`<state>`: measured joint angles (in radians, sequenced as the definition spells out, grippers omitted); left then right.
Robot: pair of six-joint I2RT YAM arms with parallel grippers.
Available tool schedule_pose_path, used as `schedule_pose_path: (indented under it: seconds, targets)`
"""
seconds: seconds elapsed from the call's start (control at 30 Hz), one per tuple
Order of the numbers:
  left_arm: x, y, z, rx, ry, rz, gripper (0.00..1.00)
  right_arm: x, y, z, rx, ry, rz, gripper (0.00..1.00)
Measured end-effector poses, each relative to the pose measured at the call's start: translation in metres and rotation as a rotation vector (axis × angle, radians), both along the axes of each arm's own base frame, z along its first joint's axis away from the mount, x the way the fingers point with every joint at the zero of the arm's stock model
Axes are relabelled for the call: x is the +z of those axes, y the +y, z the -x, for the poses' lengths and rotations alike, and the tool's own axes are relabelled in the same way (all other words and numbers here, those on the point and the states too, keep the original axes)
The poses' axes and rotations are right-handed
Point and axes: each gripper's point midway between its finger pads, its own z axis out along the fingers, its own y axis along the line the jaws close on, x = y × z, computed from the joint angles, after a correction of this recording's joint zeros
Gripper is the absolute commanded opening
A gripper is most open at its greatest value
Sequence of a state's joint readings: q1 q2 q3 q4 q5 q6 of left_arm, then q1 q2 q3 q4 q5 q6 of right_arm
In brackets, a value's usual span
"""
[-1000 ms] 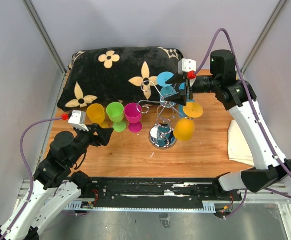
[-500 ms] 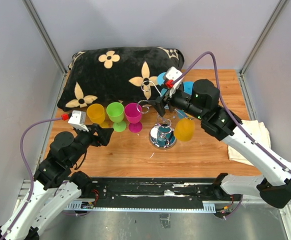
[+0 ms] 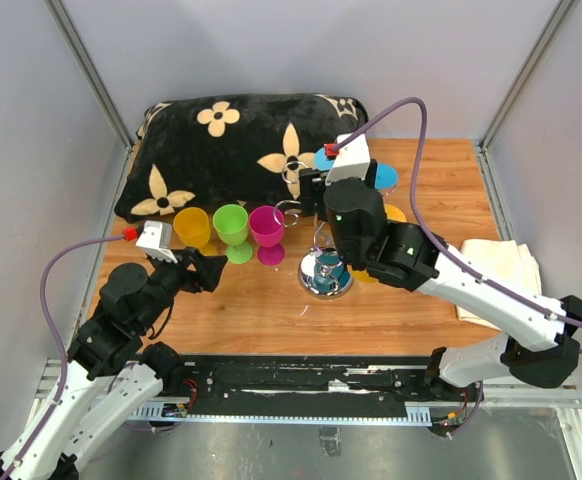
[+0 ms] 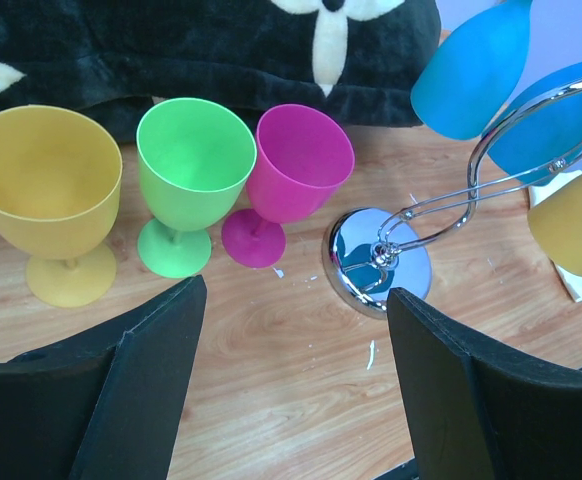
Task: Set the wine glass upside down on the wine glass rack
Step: Adjust the wine rack at the center of the board.
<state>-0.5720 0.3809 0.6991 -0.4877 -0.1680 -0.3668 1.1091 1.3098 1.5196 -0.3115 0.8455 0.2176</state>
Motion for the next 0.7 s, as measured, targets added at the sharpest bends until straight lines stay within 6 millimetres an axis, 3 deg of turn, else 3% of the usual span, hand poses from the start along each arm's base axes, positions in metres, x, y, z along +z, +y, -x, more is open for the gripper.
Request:
schedule_pose_path:
  seconds: [0.13, 0.3, 0.7]
  targets:
    - [0.0, 0.0, 0.0, 0.0, 0.0, 0.0, 0.78, -0.009, -0.006, 0.002, -0.111, 0.011, 0.01, 0.65]
    - [0.0, 0.0, 0.0, 0.0, 0.0, 0.0, 0.78, -0.011, -0.021, 0.001, -0.212, 0.008, -0.013, 0.63]
    - [-0.001, 0.0, 0.0, 0.0, 0.002, -0.002, 0.78, -0.022, -0.019, -0.003, -0.217, 0.042, -0.056, 0.54]
